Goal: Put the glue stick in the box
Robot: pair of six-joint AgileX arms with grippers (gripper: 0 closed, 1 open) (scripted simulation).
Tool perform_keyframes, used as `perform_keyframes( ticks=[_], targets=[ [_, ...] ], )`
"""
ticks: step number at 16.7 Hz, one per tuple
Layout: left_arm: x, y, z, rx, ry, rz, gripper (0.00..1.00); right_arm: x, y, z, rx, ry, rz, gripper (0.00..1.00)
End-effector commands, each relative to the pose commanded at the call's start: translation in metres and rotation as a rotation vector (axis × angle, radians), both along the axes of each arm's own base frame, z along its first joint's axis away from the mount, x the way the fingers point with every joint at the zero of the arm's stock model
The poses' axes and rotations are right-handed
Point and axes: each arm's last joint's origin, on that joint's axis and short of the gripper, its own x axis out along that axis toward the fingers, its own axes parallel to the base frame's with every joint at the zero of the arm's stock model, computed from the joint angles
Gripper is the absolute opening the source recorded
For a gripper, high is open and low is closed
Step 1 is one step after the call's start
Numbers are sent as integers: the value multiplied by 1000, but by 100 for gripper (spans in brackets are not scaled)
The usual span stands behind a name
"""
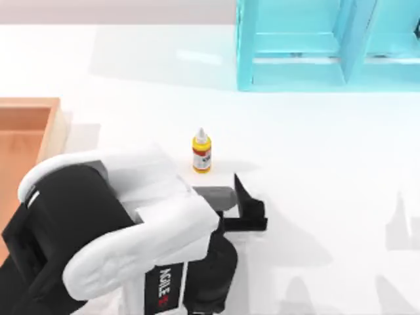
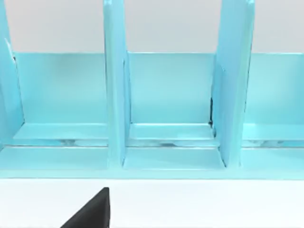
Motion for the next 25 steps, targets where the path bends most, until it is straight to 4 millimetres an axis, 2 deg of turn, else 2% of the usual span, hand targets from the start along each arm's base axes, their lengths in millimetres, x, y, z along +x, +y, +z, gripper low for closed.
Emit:
perform_keyframes(
  ticks=[5,7,12,25],
  targets=[
    [58,-2,-6,0,0,0,100,0,0,0,0,0,0,100],
    [75,0,-8,0,0,0,100,0,0,0,0,0,0,100],
    [79,1,-8,0,0,0,100,0,0,0,0,0,0,100],
    [79,1,-8,0,0,0,2,0,0,0,0,0,0,100]
  ],
)
